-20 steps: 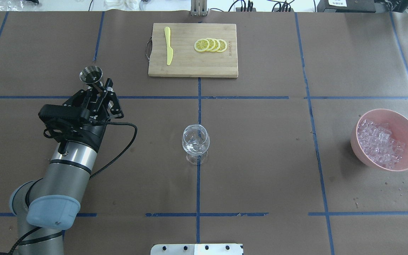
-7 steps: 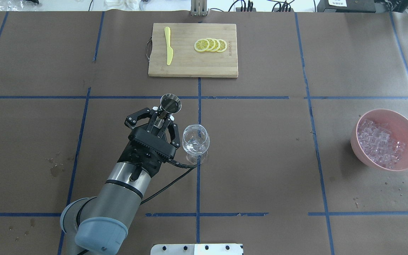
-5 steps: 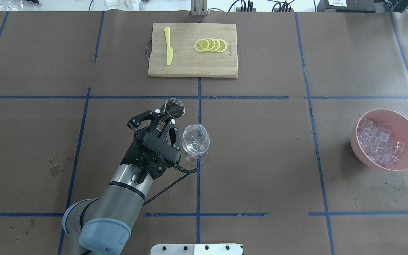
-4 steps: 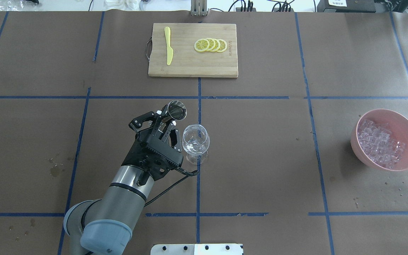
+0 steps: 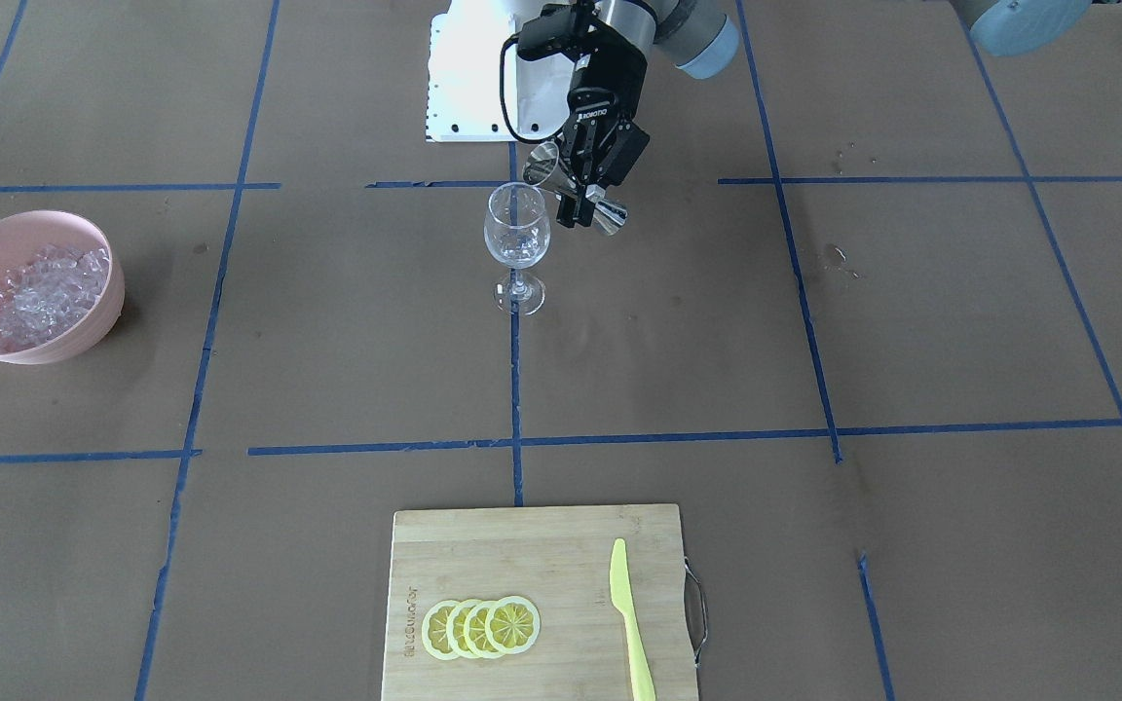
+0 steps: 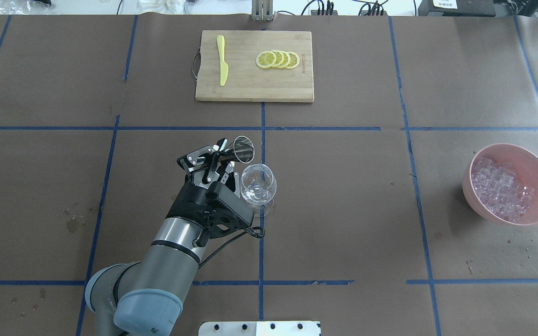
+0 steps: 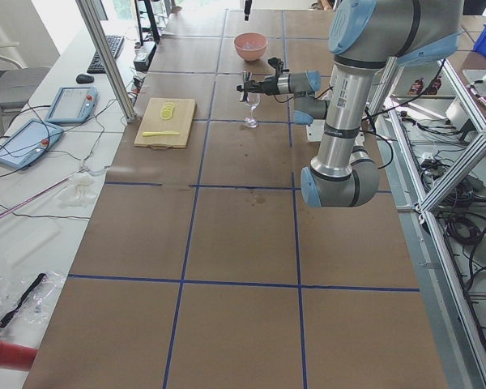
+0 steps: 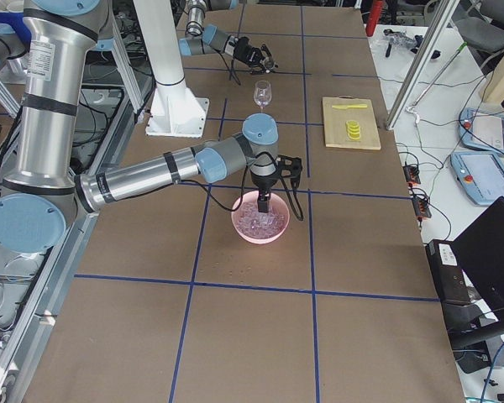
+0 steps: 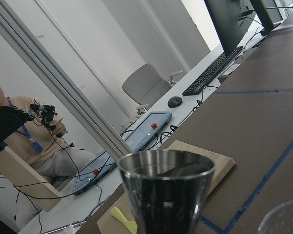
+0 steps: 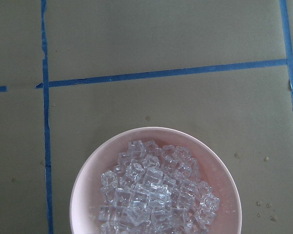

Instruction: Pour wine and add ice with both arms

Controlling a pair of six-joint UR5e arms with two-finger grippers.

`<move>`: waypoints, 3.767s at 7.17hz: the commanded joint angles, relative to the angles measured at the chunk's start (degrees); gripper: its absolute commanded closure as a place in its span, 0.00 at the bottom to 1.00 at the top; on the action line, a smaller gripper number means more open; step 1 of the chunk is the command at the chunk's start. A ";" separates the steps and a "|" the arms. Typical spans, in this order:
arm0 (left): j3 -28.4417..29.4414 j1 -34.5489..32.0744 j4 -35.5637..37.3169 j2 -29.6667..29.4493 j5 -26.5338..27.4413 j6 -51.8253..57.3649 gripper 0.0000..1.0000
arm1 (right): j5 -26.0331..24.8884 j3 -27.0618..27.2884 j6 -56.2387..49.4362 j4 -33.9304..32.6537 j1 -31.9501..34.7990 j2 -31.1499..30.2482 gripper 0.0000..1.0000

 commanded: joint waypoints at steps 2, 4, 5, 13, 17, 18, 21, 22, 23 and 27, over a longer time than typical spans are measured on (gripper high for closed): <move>-0.14 -0.44 0.64 0.16 0.50 10.55 1.00 | 0.09 0.10 0.02 -0.05 -0.01 0.13 0.00; -0.14 -0.27 2.31 -0.01 2.59 14.07 1.00 | 0.18 0.10 0.11 -0.05 -0.01 0.22 0.00; -0.48 -0.27 2.31 -0.10 2.69 15.22 1.00 | 0.18 0.10 0.11 -0.05 -0.01 0.22 0.00; -0.23 0.61 2.31 0.42 4.18 24.27 1.00 | 0.62 0.10 0.11 -0.05 -0.01 0.22 0.00; -0.40 0.79 4.40 0.43 6.47 30.16 1.00 | 0.62 0.02 0.11 0.04 -0.01 0.31 0.00; -0.57 1.66 5.55 0.42 8.04 30.52 1.00 | 0.62 0.01 0.20 0.04 -0.01 0.31 0.00; -0.66 2.98 5.65 0.34 10.42 33.78 1.00 | 0.71 0.01 0.20 0.04 -0.01 0.40 0.00; -0.66 3.07 5.57 0.34 10.52 33.69 1.00 | 0.71 0.01 0.20 0.13 -0.01 0.83 0.00; -0.58 3.07 5.48 0.42 10.52 33.69 1.00 | 0.62 0.01 0.20 0.04 -0.01 1.10 0.00; -0.66 2.99 1.89 1.21 10.52 33.16 1.00 | -0.08 -0.42 0.20 0.04 -0.35 1.19 0.00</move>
